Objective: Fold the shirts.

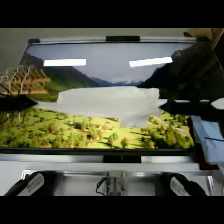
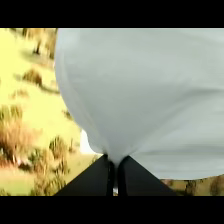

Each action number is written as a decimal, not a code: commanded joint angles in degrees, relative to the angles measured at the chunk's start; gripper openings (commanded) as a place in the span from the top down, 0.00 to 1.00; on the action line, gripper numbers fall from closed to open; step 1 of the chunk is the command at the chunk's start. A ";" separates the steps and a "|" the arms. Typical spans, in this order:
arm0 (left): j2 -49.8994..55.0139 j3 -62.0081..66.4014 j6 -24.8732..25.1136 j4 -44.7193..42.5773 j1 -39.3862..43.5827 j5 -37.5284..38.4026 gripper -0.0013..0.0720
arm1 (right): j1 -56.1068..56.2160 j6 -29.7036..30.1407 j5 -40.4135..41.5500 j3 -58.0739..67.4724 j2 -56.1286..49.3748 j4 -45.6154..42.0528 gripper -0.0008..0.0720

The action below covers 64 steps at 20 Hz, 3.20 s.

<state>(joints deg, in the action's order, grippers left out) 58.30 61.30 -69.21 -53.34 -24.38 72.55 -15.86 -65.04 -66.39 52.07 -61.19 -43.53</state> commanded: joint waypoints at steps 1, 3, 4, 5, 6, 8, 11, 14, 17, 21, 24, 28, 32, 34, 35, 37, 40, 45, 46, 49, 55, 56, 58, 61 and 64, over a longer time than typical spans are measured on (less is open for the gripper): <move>-9.90 24.96 2.40 0.59 0.63 -2.84 0.94 | -0.02 4.85 4.39 24.63 11.08 -1.36 0.89; -15.32 38.58 0.22 -0.15 0.37 -11.30 0.94 | -0.04 4.61 11.43 40.24 16.00 -9.62 0.89; -17.51 43.45 -1.62 -1.18 0.37 -15.15 0.94 | -0.04 3.26 14.75 46.82 18.08 -13.51 0.89; -19.43 47.36 -4.55 -2.29 0.37 -18.03 0.94 | -0.04 0.66 16.63 51.76 19.91 -16.31 0.89; -21.16 49.86 -7.37 -4.50 0.37 -19.04 0.94 | -0.04 -1.64 16.63 54.99 21.42 -18.34 0.89; -24.04 51.10 -13.86 -11.10 0.37 -17.31 0.94 | -0.04 -5.75 13.40 57.13 24.61 -20.70 0.89; -25.11 51.10 -17.44 -13.81 0.48 -6.23 0.94 | -0.04 -8.33 1.20 57.13 26.29 -24.28 0.89; -24.33 48.96 -14.45 -13.79 0.48 1.77 0.93 | -0.04 -8.48 -9.66 57.11 24.24 -30.97 0.89; -23.74 42.38 -13.77 -13.73 0.48 5.79 0.93 | -0.04 -10.43 -23.41 57.00 18.73 -31.78 0.89; -22.82 22.27 -11.78 -11.69 0.48 6.05 0.93 | -0.02 -10.73 -31.02 46.56 9.81 -28.22 0.89; -18.03 4.96 -9.84 -9.42 1.14 4.09 0.94 | 0.02 -10.73 -22.34 29.44 5.14 -23.17 0.89; -3.28 0.35 -9.46 -9.46 7.17 -9.14 0.94 | 1.18 -10.91 3.19 21.75 -6.62 -17.64 0.90; 13.29 7.30 -10.08 -9.03 12.22 -22.86 0.94 | 11.93 -7.21 28.44 21.73 -19.15 -17.29 0.89; 20.15 11.23 -10.10 -8.41 14.08 -27.23 0.94 | 15.37 -7.39 41.90 21.73 -23.67 -18.01 0.89; 23.12 12.74 -10.16 -7.98 14.88 -29.99 0.94 | 16.13 -8.48 47.08 21.73 -25.59 -17.79 0.89; 27.96 14.12 -10.16 -6.32 16.11 -35.39 0.94 | 16.39 -12.44 49.57 21.73 -28.48 -17.79 0.89; 33.03 14.08 -10.45 -2.84 17.03 -35.85 0.93 | 16.39 -17.09 44.46 21.73 -31.61 -17.86 0.89; 32.35 14.08 -7.32 -4.33 14.91 -16.72 0.93 | 15.19 -17.49 25.29 21.73 -29.22 -19.06 0.89; 32.11 14.05 -6.38 -4.70 14.19 -11.26 0.93 | 14.67 -17.53 19.37 21.73 -28.24 -21.00 0.89; 32.13 9.62 -6.23 -7.28 13.99 -4.35 0.93 | 14.97 -21.86 4.31 21.07 -28.30 -32.48 0.89; 32.11 5.14 -6.23 -7.67 12.35 -4.81 0.93 | 14.97 -24.37 0.85 19.10 -28.28 -37.40 0.89; 32.13 5.53 -6.23 -7.56 11.85 -5.07 0.93 | 14.97 -24.65 1.36 19.10 -28.28 -37.66 0.89; 32.17 5.77 -6.21 -7.54 11.39 -5.51 0.93 | 14.97 -25.24 2.14 19.10 -28.28 -39.30 0.89; 32.65 5.79 -5.09 -7.56 11.15 -6.34 0.93 | 14.95 -26.08 2.19 19.10 -28.52 -39.43 0.89; 32.70 5.81 -4.94 -7.54 10.47 -7.43 0.94 | 14.95 -26.12 1.60 19.17 -28.52 -39.06 0.89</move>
<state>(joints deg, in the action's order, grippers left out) 90.87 67.11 -74.56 -60.80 -13.34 66.17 -0.86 -90.74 -64.12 71.22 -89.67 -82.28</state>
